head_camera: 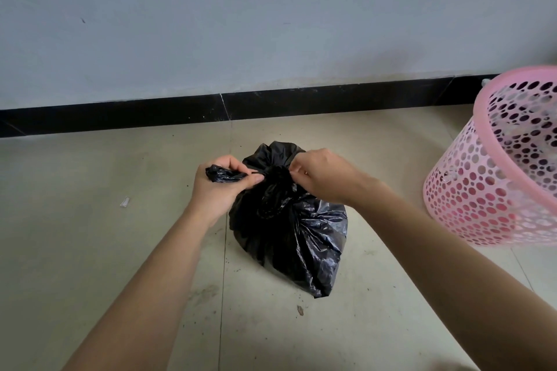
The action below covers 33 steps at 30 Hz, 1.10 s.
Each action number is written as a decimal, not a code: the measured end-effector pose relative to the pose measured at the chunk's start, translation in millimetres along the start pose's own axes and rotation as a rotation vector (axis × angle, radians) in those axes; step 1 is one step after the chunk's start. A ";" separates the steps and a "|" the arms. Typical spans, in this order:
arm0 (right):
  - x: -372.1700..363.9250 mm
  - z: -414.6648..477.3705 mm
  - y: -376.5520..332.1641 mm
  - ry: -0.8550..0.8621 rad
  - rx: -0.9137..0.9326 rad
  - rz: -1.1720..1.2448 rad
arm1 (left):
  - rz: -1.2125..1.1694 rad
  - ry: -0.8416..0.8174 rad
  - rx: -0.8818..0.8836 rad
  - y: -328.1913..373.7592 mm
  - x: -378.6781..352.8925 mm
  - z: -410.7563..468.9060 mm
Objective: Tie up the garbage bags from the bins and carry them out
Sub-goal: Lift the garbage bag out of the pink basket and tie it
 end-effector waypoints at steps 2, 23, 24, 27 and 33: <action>0.6 -0.3 2.1 -0.012 -0.039 0.115 | -0.024 0.020 0.017 -7.0 1.5 -1.8; 41.0 -13.7 -18.6 0.430 0.094 -0.154 | -0.052 -0.076 -0.021 7.5 -9.0 2.4; 36.6 -16.2 -17.4 0.465 0.109 -0.137 | -0.024 -0.092 -0.024 5.4 -12.2 2.0; 27.8 -18.1 -5.3 0.506 0.062 0.022 | 0.054 -0.152 -0.026 2.5 -20.3 -1.1; 11.9 -7.1 12.0 0.318 -0.031 0.443 | 0.120 -0.259 -0.046 1.6 -39.4 -3.6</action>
Point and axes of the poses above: each hand's wrist, its own z-axis towards the middle knuckle, its own x-axis out of the back of the hand, y = z × x, the point moved 10 cm from there along z, towards the middle knuckle, and after that the axes turned 3 degrees about -y, right-handed, at the moved point
